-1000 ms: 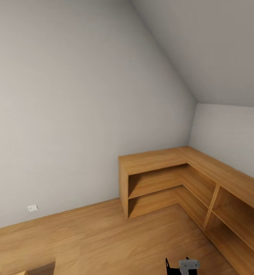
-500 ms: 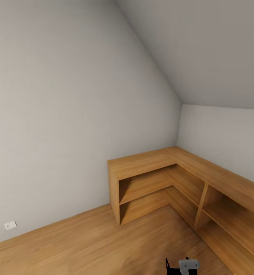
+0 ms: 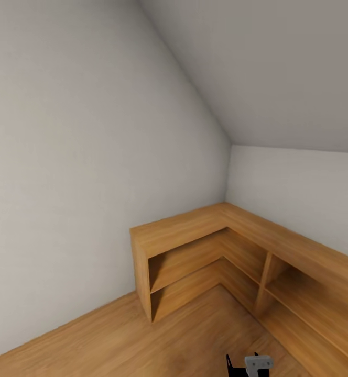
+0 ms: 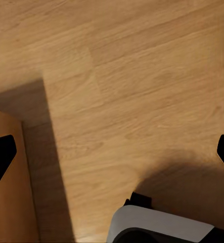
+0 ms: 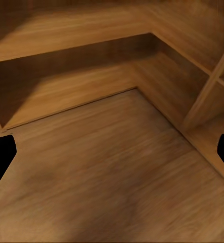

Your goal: In the bedroom, organize the workspace by keeping the computer under the desk, ensuring the monitor is on the desk, placing the keyboard on the desk next to the monitor, placing the mouse on the desk next to the keyboard, moving the folder from the swivel chair onto the desk next to the mouse, stacking the notebook on top of the folder with the pen on top of the notebook, and positioning the swivel chair next to the desk.

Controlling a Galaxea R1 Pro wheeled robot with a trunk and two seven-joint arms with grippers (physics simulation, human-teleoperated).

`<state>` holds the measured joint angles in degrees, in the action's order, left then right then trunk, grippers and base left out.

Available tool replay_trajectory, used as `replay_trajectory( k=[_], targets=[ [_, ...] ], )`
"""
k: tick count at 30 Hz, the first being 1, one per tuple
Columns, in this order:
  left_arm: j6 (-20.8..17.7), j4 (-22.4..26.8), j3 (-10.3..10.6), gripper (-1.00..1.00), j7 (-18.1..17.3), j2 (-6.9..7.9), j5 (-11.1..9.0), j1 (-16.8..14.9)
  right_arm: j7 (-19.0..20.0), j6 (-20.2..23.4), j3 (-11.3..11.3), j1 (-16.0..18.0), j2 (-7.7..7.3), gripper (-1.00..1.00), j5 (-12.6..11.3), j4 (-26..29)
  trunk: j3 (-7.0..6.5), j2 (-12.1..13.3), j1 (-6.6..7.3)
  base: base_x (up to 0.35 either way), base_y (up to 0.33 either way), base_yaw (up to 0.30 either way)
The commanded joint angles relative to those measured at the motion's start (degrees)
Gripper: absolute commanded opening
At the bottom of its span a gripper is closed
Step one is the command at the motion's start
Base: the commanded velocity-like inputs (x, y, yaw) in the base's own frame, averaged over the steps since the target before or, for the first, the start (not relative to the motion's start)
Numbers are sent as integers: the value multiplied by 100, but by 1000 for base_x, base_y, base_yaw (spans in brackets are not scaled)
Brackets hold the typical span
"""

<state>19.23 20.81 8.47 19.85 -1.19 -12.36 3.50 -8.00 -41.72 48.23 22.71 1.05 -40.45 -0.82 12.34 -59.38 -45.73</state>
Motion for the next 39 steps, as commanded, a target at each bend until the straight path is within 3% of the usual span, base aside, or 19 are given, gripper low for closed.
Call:
replay_trajectory(
  k=[1,12,19,29,39],
  targets=[
    [11,10,49,100,37,5,-51,2,-53,-7,49,5,11,100,9,-4,4,-4,-4,299,130,-280],
    [18,10,49,100,37,5,-53,2,-52,-3,60,5,36,100,3,4,10,-4,-4,203,89,-286],
    [30,10,49,100,37,5,-50,2,-53,-3,55,5,36,100,3,6,55,-4,-4,39,28,-200],
    [37,10,49,100,37,5,-48,2,-50,-3,55,5,36,100,5,9,129,-4,-4,246,138,-170],
    [37,10,49,100,37,5,-48,2,-44,-3,58,5,36,100,10,12,179,-4,-4,26,14,-216]
  ],
)
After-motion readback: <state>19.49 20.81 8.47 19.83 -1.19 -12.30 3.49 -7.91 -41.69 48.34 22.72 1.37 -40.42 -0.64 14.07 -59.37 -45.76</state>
